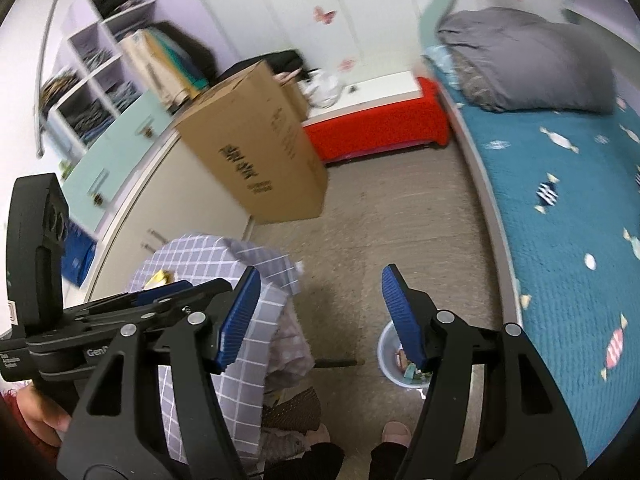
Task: Collect trash
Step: 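Move both open grippers back over the checked table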
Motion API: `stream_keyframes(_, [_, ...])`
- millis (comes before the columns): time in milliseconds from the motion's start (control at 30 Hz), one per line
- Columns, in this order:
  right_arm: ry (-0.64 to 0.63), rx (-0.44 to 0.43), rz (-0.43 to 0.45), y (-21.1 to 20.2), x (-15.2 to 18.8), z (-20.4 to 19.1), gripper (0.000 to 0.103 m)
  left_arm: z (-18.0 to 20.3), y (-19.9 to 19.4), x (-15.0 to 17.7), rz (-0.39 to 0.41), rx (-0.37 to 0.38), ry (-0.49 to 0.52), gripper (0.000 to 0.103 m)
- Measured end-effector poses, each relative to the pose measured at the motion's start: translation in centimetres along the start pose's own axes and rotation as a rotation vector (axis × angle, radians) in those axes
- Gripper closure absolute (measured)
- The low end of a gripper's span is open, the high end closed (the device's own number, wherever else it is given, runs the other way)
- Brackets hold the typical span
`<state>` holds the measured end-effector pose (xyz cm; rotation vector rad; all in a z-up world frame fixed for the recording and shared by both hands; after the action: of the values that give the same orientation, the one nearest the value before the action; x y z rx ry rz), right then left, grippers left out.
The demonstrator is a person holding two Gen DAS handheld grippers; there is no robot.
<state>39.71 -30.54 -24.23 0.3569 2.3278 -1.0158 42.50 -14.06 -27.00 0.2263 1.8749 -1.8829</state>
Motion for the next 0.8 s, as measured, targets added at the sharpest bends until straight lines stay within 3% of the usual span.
stream_keyframes(200, [-0.097,-0.100,-0.109,5.2,0.8,-5.2,0.040,-7.5,-1.1,1.1,0.000,-0.071,-0.168,0.035])
stream_keyframes(433, [-0.186,-0.207,-0.246,12.7,3.0,-12.7,0.040,-19.7,-1.6,3.8,-0.034,-0.169,-0.425,0.035])
stream_keyframes(600, [-0.228,-0.228,-0.313,17.4,4.5,-16.9,0.040,-27.1,-0.3,5.3,-0.073,-0.192,-0.575,0.035])
stream_keyframes(800, [-0.229,-0.208,-0.366,22.2,5.9,-19.7,0.040,-32.4,3.1,6.4,-0.147,-0.188,-0.634,0.035])
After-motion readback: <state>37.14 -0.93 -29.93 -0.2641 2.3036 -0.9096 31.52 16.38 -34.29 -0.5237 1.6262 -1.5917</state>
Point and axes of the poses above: each gripper's, at about its wrist camera, not at the fingertips, and y roughly the way its jaws point, z to its right, x to its underside, the point moved 7 cm from there along y, roughly the way its jaws point, and after that the axes turned 13 degrees about -x, right-handed, at the moved point
